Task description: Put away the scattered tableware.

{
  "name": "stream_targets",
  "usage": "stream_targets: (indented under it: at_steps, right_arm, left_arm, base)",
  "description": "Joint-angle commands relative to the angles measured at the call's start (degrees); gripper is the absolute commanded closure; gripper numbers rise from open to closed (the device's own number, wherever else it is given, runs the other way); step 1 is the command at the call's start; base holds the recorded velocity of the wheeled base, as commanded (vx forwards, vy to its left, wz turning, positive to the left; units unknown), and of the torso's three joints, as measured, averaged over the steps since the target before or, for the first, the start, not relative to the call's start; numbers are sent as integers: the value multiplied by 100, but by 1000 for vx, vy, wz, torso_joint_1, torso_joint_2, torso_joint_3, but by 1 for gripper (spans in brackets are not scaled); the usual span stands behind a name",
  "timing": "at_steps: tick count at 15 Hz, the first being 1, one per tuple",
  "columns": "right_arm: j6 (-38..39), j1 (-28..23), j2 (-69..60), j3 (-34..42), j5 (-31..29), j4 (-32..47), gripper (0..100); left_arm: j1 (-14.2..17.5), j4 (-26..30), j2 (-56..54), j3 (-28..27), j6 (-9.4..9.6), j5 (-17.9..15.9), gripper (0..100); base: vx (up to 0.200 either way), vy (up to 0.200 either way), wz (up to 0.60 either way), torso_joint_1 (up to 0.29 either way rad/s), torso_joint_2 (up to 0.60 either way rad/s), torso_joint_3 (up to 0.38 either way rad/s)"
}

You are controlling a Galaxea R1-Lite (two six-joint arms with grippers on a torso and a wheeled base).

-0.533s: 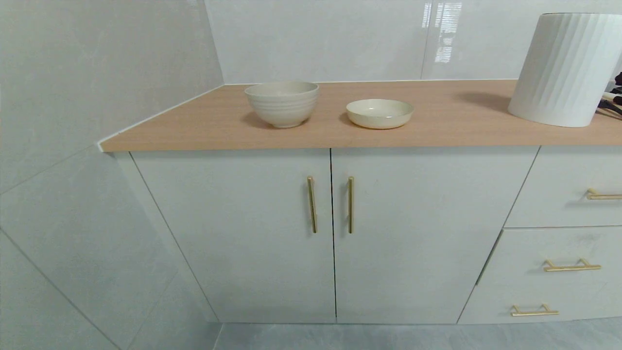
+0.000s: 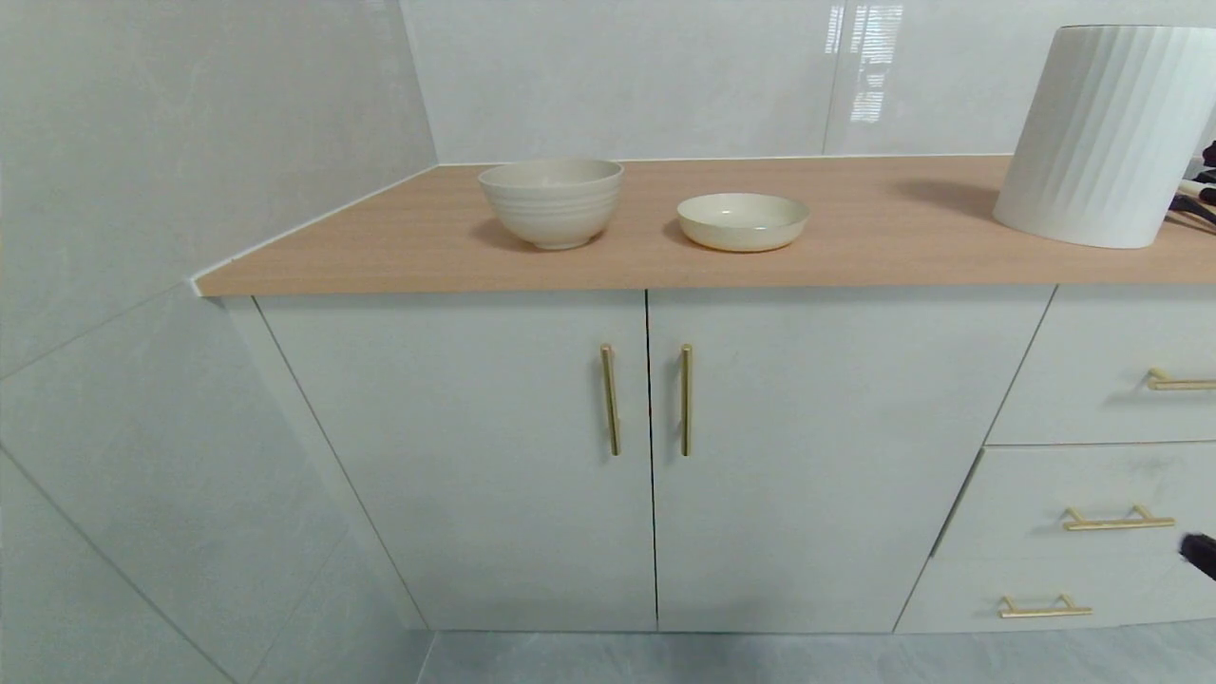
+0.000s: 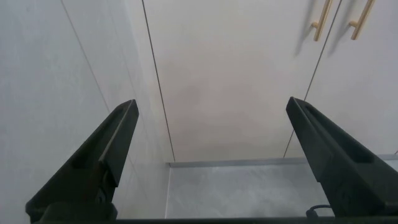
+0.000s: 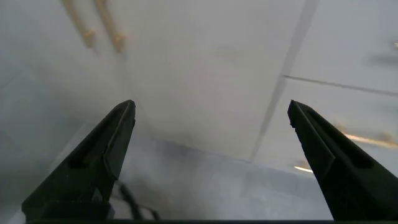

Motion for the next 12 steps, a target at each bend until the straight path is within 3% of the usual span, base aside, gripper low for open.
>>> stream_targets:
  at_steps: [1, 5, 12]
  right_arm:
    - [96, 1287, 2773, -1502, 39, -331, 0]
    - [474, 1859, 4399, -1854, 74, -1562, 0]
    - [1915, 2465, 5700, -2855, 434, -1975, 0]
  left_arm:
    - [0, -1, 0, -2, 1, 0, 0]
    - [0, -1, 0, -2, 1, 0, 0]
    - [0, -1, 0, 7, 1, 0, 0]
  base:
    - [0, 0, 0, 0, 0, 0]
    - [0, 0, 0, 0, 0, 0]
    - [0, 0, 0, 0, 0, 0]
